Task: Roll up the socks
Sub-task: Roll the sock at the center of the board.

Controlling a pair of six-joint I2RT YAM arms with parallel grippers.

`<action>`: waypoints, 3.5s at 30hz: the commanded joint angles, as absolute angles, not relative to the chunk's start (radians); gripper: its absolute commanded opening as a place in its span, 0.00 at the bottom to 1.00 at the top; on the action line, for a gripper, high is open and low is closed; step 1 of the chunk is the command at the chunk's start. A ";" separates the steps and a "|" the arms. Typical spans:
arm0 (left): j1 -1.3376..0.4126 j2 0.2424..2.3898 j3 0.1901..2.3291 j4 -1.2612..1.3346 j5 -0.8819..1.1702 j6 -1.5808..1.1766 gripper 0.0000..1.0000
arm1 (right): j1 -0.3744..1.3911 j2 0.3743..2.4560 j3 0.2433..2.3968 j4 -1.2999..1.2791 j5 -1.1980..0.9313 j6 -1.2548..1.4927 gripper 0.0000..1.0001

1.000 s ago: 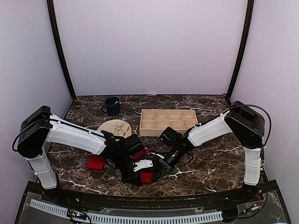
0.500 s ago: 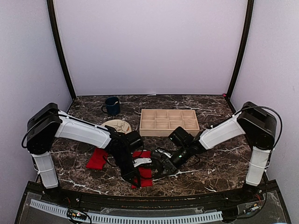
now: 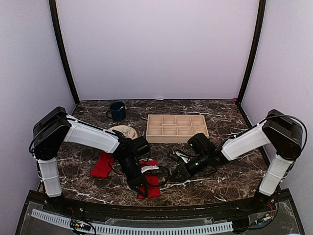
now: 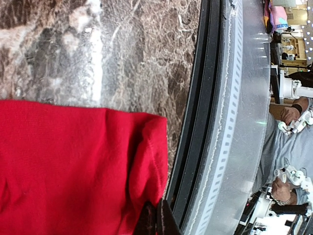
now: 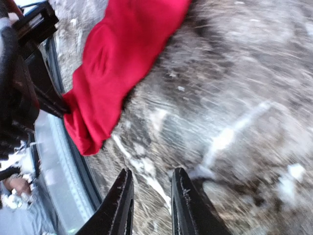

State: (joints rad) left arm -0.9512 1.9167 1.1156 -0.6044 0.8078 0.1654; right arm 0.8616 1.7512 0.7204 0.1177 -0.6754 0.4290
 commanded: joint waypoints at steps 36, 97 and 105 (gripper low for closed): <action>-0.841 2.206 1.307 -0.830 1.109 0.290 0.00 | 1.452 1.545 0.748 0.036 0.209 -0.006 0.36; -0.751 2.095 1.280 -0.756 1.007 0.213 0.19 | 1.312 1.816 0.913 -0.137 -0.041 -0.171 0.03; -0.744 2.027 1.250 -0.714 1.017 0.183 0.21 | 1.285 1.831 0.954 -0.196 -0.105 -0.150 0.03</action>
State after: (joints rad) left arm -0.7441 2.0922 1.2800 -0.7452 1.0275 0.2066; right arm 1.3022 1.7958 0.9356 -0.0982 -0.0360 -0.1753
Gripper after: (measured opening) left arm 0.205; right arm 0.030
